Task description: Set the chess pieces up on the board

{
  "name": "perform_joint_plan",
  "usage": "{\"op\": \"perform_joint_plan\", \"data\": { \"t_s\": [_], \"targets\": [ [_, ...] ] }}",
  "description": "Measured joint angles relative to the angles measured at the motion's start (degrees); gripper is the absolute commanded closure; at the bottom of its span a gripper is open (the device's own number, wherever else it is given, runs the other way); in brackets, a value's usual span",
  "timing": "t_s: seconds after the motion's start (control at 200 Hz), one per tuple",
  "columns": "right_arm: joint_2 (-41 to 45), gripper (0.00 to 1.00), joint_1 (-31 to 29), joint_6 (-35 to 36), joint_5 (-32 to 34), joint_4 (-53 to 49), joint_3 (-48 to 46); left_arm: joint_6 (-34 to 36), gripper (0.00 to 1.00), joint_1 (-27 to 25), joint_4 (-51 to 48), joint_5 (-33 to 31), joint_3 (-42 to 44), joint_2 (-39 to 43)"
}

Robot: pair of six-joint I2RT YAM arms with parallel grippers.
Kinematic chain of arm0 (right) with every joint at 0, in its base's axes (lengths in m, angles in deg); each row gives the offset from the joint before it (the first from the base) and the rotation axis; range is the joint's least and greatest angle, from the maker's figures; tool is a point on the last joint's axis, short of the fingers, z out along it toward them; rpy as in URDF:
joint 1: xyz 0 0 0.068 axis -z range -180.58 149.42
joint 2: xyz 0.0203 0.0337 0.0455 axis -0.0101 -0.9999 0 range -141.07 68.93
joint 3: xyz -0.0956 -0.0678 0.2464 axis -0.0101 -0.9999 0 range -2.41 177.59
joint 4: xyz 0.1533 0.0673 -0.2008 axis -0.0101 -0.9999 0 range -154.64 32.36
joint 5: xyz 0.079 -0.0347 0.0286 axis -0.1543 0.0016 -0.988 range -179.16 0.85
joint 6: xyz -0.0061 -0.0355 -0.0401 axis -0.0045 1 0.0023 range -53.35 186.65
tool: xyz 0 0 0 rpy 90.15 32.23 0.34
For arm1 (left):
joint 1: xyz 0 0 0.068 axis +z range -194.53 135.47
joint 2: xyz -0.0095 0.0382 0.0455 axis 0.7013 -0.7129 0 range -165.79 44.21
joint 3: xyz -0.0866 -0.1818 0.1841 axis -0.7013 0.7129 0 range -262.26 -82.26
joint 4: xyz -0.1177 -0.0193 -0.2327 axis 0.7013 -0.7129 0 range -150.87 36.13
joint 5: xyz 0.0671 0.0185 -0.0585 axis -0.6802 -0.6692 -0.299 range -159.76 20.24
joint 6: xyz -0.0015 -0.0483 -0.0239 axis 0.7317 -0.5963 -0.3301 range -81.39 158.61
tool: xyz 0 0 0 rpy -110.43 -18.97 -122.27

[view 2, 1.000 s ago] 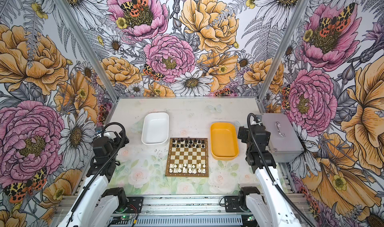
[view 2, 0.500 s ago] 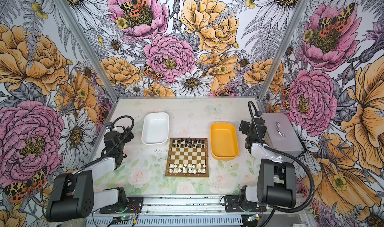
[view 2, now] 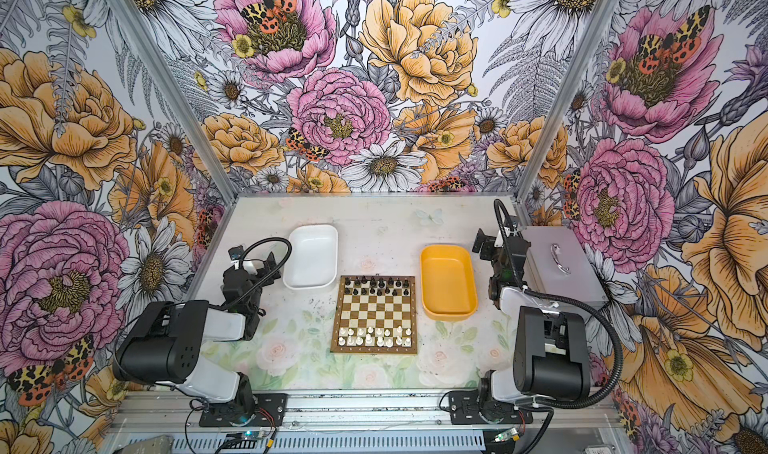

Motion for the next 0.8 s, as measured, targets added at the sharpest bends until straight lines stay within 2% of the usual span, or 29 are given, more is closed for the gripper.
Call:
{"op": "perform_joint_plan", "data": {
  "t_s": [0.36, 0.62, 0.7, 0.801],
  "targets": [
    [0.7, 0.00, -0.1, 1.0, -1.7, 3.2, -2.1, 2.1, 0.01, -0.3, 0.0, -0.2, -3.6, -0.1],
    [14.0, 0.00, -1.7, 0.1, 0.1, 1.3, -13.0, 2.5, 0.01, -0.3, -1.4, -0.2, -3.8, -0.1],
    [12.7, 0.00, -3.6, -0.3, 1.0, 2.9, -14.3, 2.5, 0.01, -0.3, -1.7, -0.2, -3.8, -0.1],
    [7.1, 0.00, -5.4, -0.5, 2.1, 7.2, -14.7, 2.5, 0.01, -0.3, -1.9, -0.2, -3.8, -0.1]
  ]
}}
